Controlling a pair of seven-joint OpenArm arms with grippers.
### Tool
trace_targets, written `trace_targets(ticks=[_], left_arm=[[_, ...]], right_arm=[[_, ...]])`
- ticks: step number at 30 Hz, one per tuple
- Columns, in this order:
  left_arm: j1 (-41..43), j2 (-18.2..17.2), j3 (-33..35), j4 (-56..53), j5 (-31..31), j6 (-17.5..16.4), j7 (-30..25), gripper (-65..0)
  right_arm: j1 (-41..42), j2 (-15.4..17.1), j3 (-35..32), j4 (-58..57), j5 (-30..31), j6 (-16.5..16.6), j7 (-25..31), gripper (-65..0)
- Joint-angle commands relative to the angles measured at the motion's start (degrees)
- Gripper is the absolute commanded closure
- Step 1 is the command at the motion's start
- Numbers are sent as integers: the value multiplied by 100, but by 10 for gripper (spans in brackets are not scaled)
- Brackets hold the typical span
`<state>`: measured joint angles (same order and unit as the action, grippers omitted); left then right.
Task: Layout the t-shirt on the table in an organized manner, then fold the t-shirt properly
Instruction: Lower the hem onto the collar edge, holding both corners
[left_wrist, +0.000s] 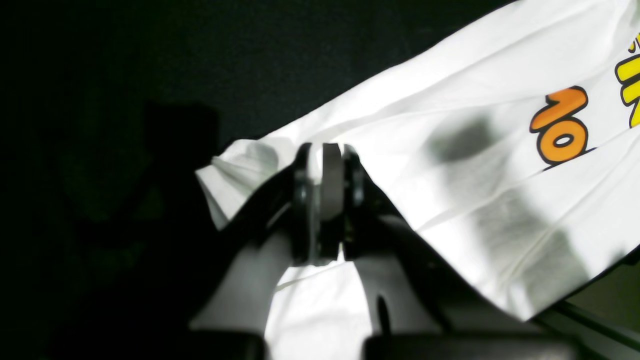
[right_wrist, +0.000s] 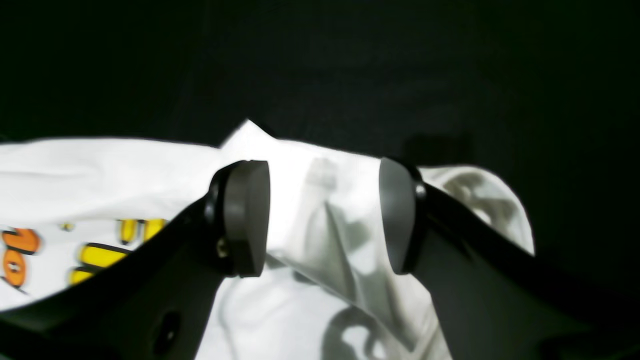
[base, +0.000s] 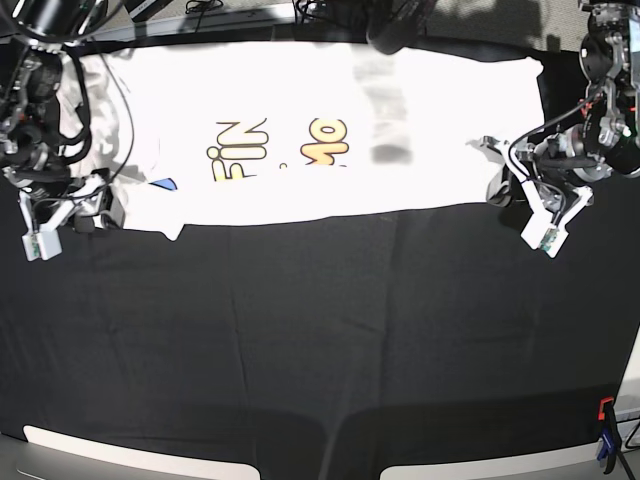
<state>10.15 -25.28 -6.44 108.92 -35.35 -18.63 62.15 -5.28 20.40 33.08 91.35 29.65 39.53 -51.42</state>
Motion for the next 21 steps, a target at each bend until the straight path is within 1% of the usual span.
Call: trace_targets(ticks=[1, 4, 7, 9, 11, 14, 17, 21], left_arm=[[-66, -76, -33, 109, -74, -46, -87, 0], [-66, -76, -33, 109, -72, -44, -87, 0], [-66, -76, -33, 109, -72, -46, -87, 0], [-66, -76, -33, 109, -72, -46, -87, 0], [-66, -76, -33, 109, -72, -46, -87, 0], [-66, -76, -33, 109, -72, -46, -85, 0], [-66, -76, -33, 109, -72, -46, -83, 0], [-66, -76, -33, 109, -72, -46, -83, 0]], right_arm=[[66, 101, 33, 90, -122, 39, 350, -334], [68, 125, 33, 90, -911, 7, 651, -334], [63, 131, 35, 90, -1414, -339, 608, -334], [61, 129, 33, 90, -1611, -476, 597, -334], [61, 131, 35, 90, -1644, -573, 627, -334], [63, 116, 35, 44, -1639, -573, 686, -334], [63, 118, 35, -291, -1526, -695, 745, -334], [63, 118, 33, -828, -907, -688, 728, -334]])
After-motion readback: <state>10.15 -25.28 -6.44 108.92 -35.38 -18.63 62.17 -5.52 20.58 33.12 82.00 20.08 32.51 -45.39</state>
